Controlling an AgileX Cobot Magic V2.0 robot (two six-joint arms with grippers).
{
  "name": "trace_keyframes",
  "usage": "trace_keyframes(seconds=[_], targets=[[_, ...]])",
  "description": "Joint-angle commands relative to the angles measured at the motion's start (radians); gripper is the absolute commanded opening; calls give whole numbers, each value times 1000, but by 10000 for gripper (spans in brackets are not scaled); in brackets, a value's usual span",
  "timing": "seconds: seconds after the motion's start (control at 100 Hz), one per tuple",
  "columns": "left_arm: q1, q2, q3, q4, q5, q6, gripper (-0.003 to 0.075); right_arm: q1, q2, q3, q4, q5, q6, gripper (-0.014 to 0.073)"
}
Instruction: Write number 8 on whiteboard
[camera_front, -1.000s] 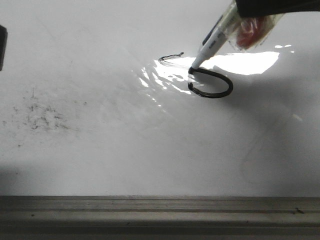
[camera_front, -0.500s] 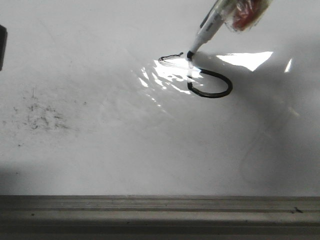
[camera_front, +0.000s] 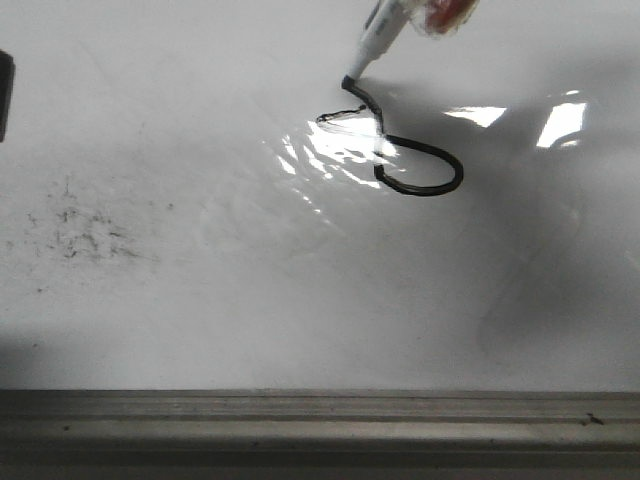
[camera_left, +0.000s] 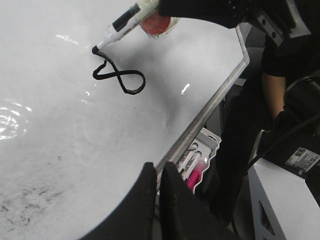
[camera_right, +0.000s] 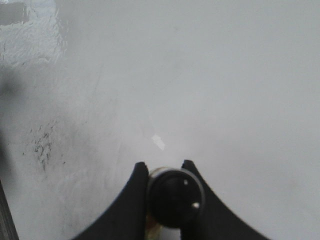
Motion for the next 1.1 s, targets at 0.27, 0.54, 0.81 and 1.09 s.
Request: trace_keyframes(seconds=[0.27, 0.54, 0.81, 1.09], targets=[[-2, -1, -29, -43, 1, -1, -20, 100, -217, -21, -41, 120, -31, -63], [-2, -1, -29, -43, -26, -1, -20, 155, -224, -21, -13, 216, -31, -63], [-2, -1, -29, -43, 11, 69, 240, 246, -211, -21, 19, 241, -31, -65], [-2, -1, -31, -95, 125, 412, 337, 377, -102, -21, 30, 229, -31, -65]])
